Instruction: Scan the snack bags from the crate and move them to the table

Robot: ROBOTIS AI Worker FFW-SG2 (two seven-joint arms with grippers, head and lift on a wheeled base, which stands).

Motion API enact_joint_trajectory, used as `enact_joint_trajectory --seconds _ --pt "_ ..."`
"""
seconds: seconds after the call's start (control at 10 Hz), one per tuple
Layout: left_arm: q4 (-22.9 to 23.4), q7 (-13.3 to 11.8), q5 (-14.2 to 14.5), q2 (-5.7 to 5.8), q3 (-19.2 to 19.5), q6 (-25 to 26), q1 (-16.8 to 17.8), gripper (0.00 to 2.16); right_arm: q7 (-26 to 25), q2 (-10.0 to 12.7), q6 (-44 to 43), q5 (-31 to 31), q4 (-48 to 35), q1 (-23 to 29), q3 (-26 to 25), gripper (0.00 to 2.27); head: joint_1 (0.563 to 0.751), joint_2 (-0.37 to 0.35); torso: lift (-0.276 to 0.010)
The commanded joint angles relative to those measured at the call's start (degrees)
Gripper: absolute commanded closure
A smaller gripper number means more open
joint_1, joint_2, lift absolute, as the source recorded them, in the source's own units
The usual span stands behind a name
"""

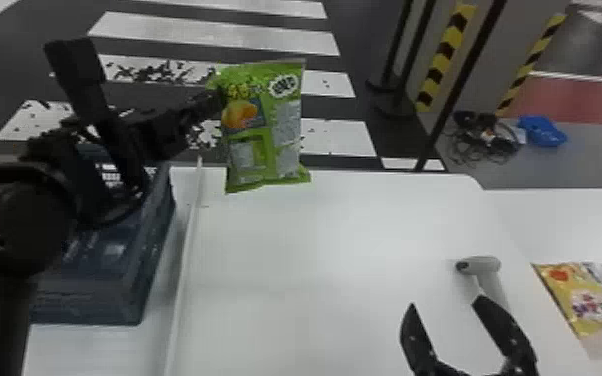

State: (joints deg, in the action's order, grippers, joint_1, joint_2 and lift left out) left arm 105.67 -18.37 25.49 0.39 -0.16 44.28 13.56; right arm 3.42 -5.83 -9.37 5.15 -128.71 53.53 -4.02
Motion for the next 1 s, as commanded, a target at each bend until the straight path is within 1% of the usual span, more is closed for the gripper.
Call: enact_joint_trajectory --seconds 0.0,0.2,0.4,0.6,0.9 --pt "-3.6 -0.1 0.3 -0.53 -1.7 -0.9 0.1 1.95 0.0 -0.1 -0.2 0.1 0.3 -0.2 -0.1 0.14 0.695 -0.193 -0.095" --pt "-7.2 0.4 1.8 -0.53 -4.7 -2.1 0.2 1.95 0.0 -0.2 -0.3 1.1 0.7 -0.6 -0.4 0.14 0.695 -0.227 -0.095" --pt "-12.2 0.4 2.7 -0.53 -7.3 -5.3 0.1 1.95 0.0 -0.2 -1.2 1.4 1.5 -0.9 -0.4 0.14 0.695 -0.256 -0.095" --pt "-17.5 -0.2 4.8 -0.53 -7.9 -6.5 0.8 1.95 0.1 -0.4 -2.4 2.3 2.3 -1.1 -0.5 0.14 0.695 -0.283 -0.095" --pt "-23.8 -0.2 5.3 -0.53 -9.2 -7.4 2.3 1.95 0.0 -0.4 -3.5 2.8 2.6 -1.1 -0.5 0.14 0.695 -0.298 -0.095"
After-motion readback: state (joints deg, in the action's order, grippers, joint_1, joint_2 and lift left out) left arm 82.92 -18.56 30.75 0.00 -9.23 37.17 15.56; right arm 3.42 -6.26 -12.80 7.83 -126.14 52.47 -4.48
